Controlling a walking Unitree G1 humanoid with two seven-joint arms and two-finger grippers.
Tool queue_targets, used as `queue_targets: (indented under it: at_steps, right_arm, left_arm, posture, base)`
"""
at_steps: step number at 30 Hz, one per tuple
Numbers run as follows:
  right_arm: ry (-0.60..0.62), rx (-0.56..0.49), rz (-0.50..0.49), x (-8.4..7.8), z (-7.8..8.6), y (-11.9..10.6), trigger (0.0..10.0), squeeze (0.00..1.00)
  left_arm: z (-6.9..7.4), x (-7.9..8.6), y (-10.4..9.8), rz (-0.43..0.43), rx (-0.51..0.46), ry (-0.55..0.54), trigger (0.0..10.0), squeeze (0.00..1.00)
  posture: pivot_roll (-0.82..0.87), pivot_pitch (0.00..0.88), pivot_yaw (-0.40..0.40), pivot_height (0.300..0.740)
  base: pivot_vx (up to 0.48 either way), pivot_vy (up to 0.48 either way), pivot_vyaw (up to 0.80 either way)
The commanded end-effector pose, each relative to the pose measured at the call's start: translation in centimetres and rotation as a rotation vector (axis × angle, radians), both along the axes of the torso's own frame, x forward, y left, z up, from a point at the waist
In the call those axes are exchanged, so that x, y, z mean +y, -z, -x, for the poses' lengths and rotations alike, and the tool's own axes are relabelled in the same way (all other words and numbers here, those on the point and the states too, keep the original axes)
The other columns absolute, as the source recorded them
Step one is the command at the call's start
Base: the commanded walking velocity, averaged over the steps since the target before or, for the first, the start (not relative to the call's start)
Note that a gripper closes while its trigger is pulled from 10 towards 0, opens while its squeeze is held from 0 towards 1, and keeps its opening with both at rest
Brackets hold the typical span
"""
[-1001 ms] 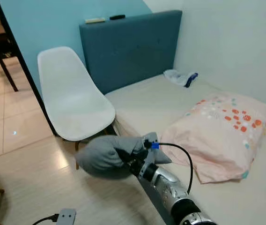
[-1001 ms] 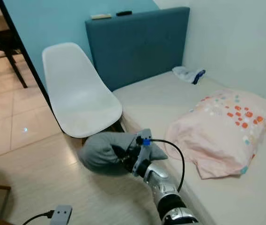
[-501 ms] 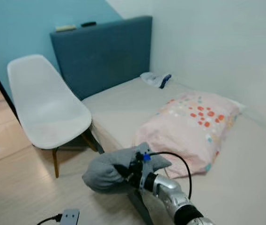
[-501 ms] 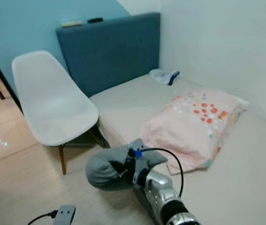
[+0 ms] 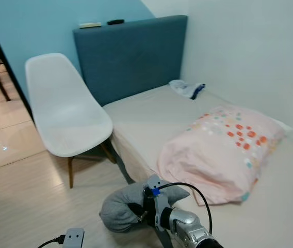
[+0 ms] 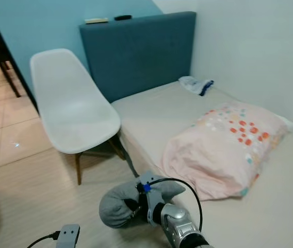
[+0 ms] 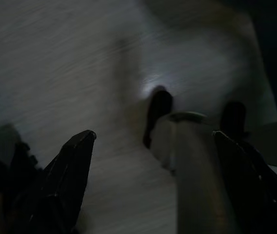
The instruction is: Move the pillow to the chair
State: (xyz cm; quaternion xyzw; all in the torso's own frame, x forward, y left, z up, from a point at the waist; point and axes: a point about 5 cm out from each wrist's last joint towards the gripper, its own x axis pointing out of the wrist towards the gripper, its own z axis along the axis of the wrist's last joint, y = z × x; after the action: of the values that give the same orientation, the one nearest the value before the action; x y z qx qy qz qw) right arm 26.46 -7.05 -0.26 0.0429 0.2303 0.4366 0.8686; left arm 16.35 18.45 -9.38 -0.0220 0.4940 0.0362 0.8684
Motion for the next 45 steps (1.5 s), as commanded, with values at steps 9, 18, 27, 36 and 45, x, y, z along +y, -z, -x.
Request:
queue_targets:
  at_steps: [9,18,27,36,45]
  right_arm:
    - [0.138,0.142,0.155,-3.8,2.5,3.5,10.0,0.0]
    - [0.352,0.388,0.323,-8.0,7.9,7.7,10.0,0.0]
    - [0.597,0.504,0.389,-11.2,10.7,9.1,10.0,0.0]
    - [0.623,0.504,0.408,-11.5,10.9,9.1,10.0,0.0]
    - [0.628,0.425,0.438,-11.4,9.5,8.6,10.0,0.0]
  left_arm:
    - [-0.4,-0.5,-0.1,0.008,-0.013,0.01,10.0,0.0]
    - [-0.5,-0.9,-0.1,0.018,-0.014,0.035,10.0,0.0]
    - [-0.8,-1.3,-0.2,0.041,-0.026,0.063,10.0,0.0]
    - [-0.9,-1.6,-0.3,0.035,-0.025,0.081,10.0,0.0]
    - [-1.1,-1.9,-0.3,0.064,-0.034,0.058,10.0,0.0]
  posture:
    - [-0.03,0.0,-0.013,0.74]
    - [-0.03,0.0,-0.008,0.74]
    - [-0.03,0.0,-0.004,0.74]
    - [-0.04,0.0,0.002,0.74]
    - [-0.04,0.0,-0.001,0.74]
  base:
    - [0.0,0.0,0.77]
    - [0.0,0.0,0.76]
    - [0.0,0.0,0.51]
    - [0.0,-0.32,0.0]
    - [0.0,0.0,0.0]
